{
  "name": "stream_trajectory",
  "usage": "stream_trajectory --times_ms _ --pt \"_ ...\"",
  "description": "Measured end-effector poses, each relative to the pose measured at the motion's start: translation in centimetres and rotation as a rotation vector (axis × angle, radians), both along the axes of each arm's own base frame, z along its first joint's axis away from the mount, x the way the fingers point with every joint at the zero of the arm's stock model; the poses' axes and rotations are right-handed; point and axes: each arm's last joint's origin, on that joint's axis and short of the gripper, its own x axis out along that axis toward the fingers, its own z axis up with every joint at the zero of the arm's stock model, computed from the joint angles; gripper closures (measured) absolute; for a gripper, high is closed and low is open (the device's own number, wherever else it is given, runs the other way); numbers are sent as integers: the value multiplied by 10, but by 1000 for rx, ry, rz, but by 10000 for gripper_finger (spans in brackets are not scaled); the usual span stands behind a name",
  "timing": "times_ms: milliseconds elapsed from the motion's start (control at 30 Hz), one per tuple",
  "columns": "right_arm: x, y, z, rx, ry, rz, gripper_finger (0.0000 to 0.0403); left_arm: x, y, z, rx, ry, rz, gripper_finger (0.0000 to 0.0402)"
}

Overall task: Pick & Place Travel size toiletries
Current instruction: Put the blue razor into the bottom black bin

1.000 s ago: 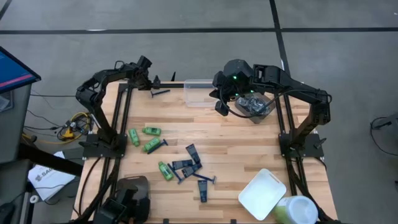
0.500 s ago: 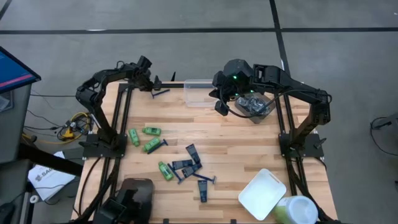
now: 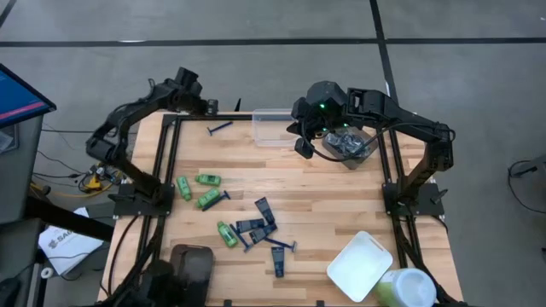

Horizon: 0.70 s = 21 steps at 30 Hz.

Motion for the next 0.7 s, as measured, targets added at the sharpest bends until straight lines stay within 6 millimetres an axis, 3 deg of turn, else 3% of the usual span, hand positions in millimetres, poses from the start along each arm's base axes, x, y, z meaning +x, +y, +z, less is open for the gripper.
stream_trajectory --times_ms 200,367,533,700 --pt "0 1 0 0 0 4 403 7 -25 37 133 -28 -14 402" --pt "1 5 0 6 1 10 403 23 -48 53 193 -53 -119 383" --pt "2 9 0 8 1 26 403 49 -70 53 206 -16 -246 311" --pt "1 13 -1 11 12 39 403 78 -89 36 264 231 -290 213"
